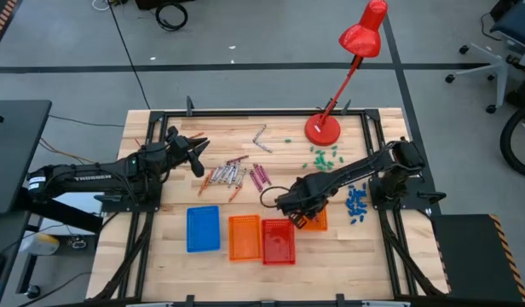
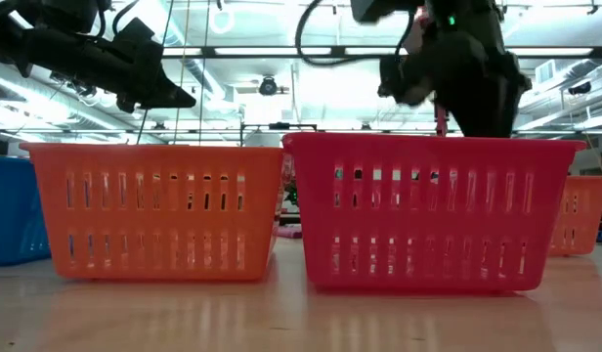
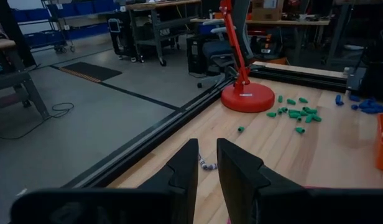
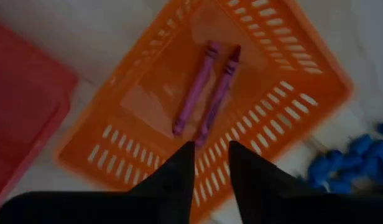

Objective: Sort crayons
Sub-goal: Put the red crayon into the right orange bin

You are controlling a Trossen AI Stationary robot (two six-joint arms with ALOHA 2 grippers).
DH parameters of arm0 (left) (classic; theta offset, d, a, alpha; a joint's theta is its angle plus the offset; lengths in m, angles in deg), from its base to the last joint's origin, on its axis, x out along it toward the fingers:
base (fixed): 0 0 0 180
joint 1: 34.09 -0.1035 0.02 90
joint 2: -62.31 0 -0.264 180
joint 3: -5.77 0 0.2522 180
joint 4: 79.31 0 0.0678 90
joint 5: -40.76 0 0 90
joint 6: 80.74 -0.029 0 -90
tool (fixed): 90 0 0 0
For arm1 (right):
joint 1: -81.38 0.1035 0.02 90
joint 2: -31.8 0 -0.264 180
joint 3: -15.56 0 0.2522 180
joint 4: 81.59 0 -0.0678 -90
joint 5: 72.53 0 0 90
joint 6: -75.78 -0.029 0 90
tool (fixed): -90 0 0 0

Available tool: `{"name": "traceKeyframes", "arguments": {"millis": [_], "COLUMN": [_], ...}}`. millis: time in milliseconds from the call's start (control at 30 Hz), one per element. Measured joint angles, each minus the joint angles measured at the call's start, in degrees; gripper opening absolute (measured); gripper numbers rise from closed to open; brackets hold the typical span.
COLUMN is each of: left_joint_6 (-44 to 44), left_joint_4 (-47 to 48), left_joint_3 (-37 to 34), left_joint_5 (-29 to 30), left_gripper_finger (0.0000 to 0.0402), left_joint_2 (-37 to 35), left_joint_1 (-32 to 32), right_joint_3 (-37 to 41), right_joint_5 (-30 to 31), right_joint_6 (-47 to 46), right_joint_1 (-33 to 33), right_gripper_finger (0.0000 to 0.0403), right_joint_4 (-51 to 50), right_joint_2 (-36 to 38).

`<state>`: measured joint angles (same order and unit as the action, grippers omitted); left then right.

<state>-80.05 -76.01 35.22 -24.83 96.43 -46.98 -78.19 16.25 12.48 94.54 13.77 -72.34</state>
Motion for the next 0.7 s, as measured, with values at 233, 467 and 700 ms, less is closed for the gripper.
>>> {"name": "traceKeyframes", "arguments": {"millis": [233,467,700], "left_joint_6": [-0.02,0.0,0.0], "left_joint_4": [-1.07,-2.21,-2.32], "left_joint_3": [0.0,0.02,0.02], "left_joint_5": [0.0,0.0,0.0], "left_gripper_finger": [0.0071,0.0071,0.0071], "left_joint_2": [-0.01,-0.01,-0.01], "left_joint_1": [0.0,-0.02,-0.07], "right_joint_3": [-6.43,-6.96,-6.94], "right_joint_5": [11.57,18.46,15.84], "right_joint_6": [4.51,16.34,27.33], "right_joint_1": [-3.1,-7.96,-14.39], "right_gripper_finger": [0.0124,0.0122,0.0123], "right_joint_4": [2.05,11.7,25.84], "right_joint_2": [2.18,-0.54,-7.57]}}
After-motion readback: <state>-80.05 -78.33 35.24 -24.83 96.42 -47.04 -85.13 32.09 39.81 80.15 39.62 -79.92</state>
